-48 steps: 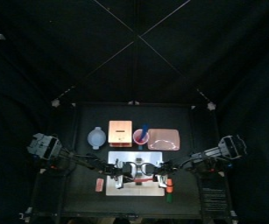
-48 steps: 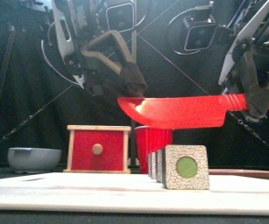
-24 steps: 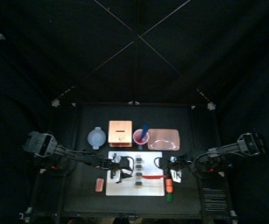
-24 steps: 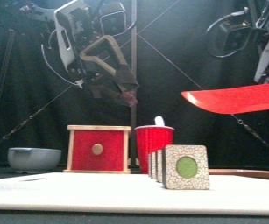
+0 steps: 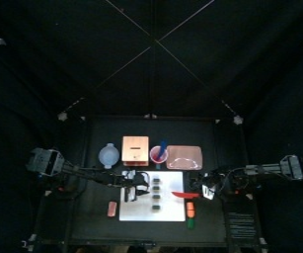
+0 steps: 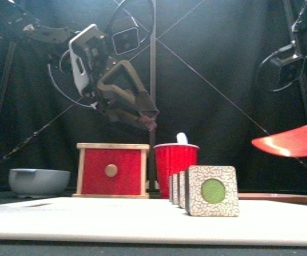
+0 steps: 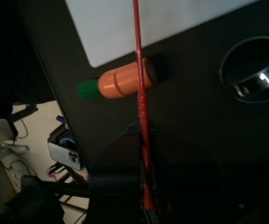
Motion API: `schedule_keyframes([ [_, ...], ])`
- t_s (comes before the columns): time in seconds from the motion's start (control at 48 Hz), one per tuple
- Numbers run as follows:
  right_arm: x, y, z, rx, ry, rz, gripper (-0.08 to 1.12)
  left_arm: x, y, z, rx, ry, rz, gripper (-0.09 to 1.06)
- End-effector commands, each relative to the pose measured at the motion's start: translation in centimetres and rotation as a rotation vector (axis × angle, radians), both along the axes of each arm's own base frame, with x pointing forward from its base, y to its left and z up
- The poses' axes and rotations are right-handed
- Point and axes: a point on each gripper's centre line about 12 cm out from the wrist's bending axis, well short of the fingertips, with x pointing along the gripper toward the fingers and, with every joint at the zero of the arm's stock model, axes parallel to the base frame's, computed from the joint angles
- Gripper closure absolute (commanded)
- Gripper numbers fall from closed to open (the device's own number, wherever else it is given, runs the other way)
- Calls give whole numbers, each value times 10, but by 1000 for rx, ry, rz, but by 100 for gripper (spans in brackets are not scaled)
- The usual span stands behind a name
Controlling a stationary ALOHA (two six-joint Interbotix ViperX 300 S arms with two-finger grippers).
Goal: Place sushi on board then cut the sushi with the knife then place the pieces on the plate
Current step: Cut the sushi into 4 pieces
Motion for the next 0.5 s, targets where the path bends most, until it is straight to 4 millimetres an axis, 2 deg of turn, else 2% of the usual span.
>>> schedule_keyframes([
  [0.021,-5,-5,-4,-23,45,-39,70,0,9,12,18,-46,9,20],
  [0.271,-11,-4,-9,-53,80,-58,70,-6,20,14,37,-52,23,20],
  [0.5,-19,9,-18,6,109,-40,68,-8,22,13,34,-49,30,20],
])
